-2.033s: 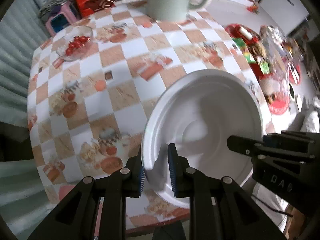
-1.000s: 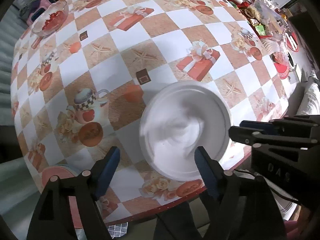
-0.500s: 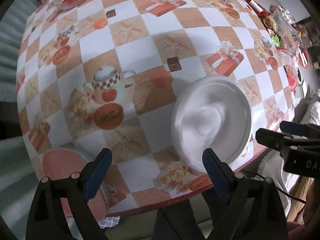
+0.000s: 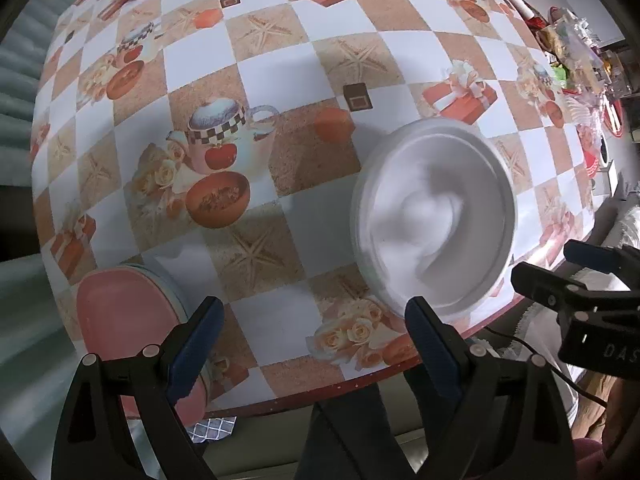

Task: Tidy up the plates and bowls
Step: 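Move both grippers over the placed white bowl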

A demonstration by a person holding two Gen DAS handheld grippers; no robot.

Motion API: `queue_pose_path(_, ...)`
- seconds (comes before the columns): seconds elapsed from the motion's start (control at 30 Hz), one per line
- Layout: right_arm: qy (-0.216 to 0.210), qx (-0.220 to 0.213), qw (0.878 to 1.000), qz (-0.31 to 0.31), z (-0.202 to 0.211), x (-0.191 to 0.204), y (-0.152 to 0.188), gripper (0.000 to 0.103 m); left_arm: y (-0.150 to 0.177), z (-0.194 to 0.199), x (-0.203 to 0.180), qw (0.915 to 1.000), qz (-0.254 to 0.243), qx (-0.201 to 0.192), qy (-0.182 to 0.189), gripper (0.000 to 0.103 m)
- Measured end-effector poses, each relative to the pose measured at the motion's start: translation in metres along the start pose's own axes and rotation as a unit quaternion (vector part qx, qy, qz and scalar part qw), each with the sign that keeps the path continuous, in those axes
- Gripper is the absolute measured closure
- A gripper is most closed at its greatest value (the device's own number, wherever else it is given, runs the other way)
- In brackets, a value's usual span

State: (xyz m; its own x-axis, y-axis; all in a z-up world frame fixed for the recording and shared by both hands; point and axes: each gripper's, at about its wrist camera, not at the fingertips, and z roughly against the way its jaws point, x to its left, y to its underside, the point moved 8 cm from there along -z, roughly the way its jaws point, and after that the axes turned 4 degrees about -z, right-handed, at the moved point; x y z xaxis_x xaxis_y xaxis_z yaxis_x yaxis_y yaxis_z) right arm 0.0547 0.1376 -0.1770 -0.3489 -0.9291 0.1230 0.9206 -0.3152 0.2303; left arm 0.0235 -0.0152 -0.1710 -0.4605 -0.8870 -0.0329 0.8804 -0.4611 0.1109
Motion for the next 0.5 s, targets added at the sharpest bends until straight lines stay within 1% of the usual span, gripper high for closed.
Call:
queue_pose_path(0.17,-0.003,0.003,1.000,-0.006,-0.002,0.001,0.001,0.015,-0.001,0.000,0.000,1.0000,0.001,0.000,-0.004,0.010)
queue_pose_path(0.5,-0.008,0.012,1.000,-0.014,-0.008,-0.012,0.004,0.015,-0.004,-0.004,-0.007,0.9999,-0.005,0.008,-0.008,0.010)
